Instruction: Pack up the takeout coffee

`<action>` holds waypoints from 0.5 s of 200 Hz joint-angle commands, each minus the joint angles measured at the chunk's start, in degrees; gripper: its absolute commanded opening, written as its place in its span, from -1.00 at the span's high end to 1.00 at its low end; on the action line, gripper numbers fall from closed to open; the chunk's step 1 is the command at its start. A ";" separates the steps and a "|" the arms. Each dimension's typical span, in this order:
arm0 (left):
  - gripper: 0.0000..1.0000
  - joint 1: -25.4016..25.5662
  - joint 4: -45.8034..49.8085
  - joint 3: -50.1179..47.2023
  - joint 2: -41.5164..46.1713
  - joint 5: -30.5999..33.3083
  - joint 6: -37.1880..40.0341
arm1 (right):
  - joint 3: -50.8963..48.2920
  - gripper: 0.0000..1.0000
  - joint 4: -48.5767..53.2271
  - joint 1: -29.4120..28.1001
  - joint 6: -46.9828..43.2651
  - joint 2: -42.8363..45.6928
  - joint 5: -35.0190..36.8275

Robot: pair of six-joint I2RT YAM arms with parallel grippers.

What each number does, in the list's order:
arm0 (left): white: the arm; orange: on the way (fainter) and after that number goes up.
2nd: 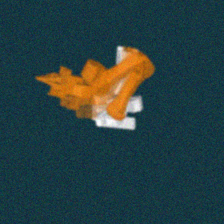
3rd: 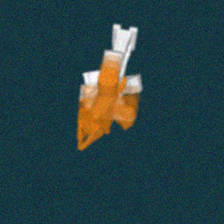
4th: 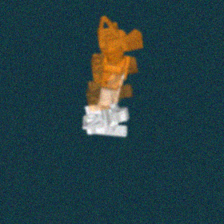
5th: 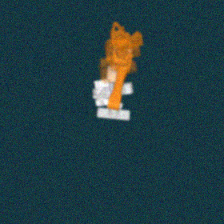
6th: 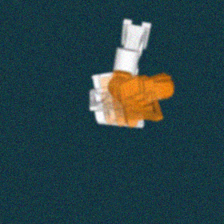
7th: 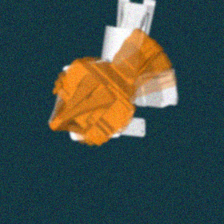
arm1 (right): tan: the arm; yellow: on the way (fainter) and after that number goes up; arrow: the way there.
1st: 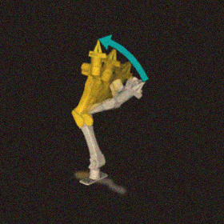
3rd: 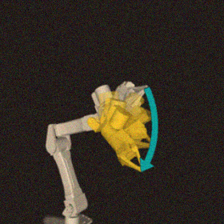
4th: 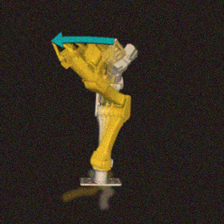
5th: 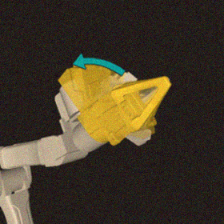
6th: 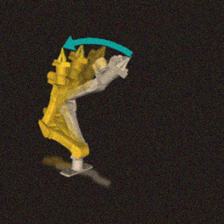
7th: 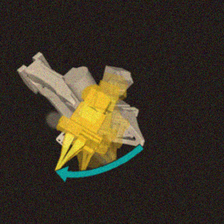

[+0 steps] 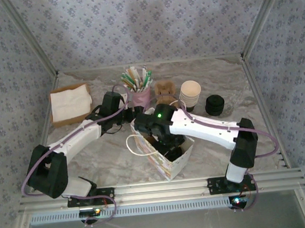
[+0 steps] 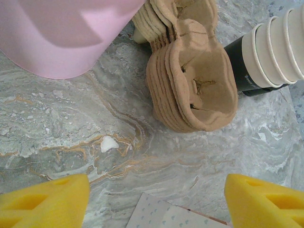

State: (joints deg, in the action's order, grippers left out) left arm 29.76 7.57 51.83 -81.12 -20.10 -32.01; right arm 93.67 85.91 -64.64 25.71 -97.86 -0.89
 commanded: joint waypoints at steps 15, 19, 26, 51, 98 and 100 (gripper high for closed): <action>-0.50 0.31 1.20 1.24 1.34 1.00 0.70 | 0.29 -0.31 1.61 0.22 0.82 2.98 -0.55; -0.50 0.34 1.27 1.21 1.47 1.23 0.76 | 0.29 -0.31 1.68 0.23 0.76 3.07 -0.63; -0.50 0.30 1.45 1.04 1.92 1.53 0.63 | 0.18 -0.31 1.64 0.28 0.83 3.27 -0.69; -0.55 -0.43 2.06 -0.16 4.86 3.34 0.05 | -0.42 -0.31 1.29 0.47 0.83 3.82 -1.37; -0.91 -5.61 6.66 -3.52 14.78 7.12 -3.04 | -0.59 -0.31 0.95 0.92 0.74 3.79 -1.76; -0.94 -5.84 7.08 -3.57 15.30 7.27 -3.12 | -0.63 -0.31 0.93 0.92 0.70 3.81 -1.82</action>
State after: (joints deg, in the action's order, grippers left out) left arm 26.33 10.57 49.74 -71.37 -15.57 -33.54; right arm 93.62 85.91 -64.07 25.74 -95.37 -2.00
